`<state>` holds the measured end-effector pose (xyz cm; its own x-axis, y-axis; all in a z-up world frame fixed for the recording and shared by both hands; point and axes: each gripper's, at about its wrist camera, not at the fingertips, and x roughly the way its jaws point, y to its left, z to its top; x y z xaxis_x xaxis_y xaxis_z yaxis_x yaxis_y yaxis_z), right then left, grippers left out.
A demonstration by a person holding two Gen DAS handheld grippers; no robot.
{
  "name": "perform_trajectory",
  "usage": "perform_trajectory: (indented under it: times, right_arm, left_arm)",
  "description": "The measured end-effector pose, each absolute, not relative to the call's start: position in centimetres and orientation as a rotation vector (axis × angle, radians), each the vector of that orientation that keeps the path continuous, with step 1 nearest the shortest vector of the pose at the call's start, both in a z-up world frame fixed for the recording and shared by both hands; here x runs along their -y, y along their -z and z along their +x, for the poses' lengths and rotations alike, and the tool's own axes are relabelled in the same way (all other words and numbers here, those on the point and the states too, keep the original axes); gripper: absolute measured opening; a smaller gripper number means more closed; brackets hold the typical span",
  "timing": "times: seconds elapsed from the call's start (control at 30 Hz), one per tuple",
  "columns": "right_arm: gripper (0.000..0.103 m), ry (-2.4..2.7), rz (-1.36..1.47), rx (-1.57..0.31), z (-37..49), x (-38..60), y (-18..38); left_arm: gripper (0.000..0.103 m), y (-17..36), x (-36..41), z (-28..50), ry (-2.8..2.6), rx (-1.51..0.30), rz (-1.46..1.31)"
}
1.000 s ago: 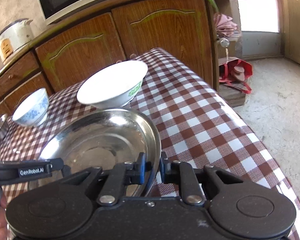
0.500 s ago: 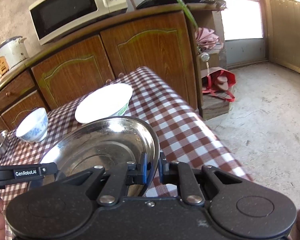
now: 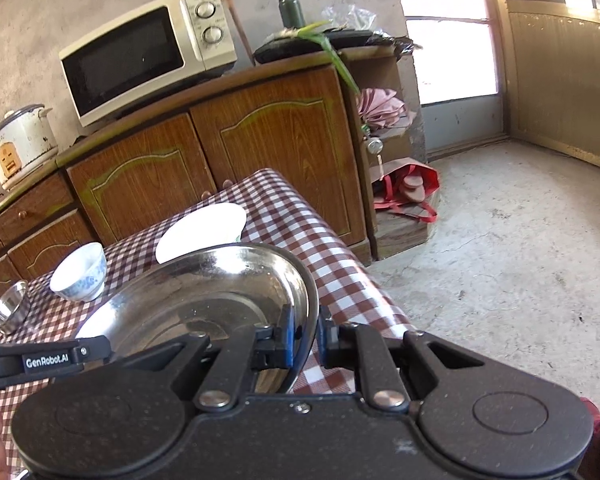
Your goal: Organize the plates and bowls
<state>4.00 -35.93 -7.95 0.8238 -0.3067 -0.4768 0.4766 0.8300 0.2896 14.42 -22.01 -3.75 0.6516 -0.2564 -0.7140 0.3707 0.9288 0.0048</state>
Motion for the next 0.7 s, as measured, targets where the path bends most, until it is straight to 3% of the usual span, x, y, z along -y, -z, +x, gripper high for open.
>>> perform_trajectory:
  times: [0.7]
  right_arm:
    - [0.016, 0.447, 0.403, -0.419, -2.2, 33.6, 6.6]
  left_arm:
    - [0.027, 2.3, 20.7, 8.8, 0.36, -0.76, 0.167]
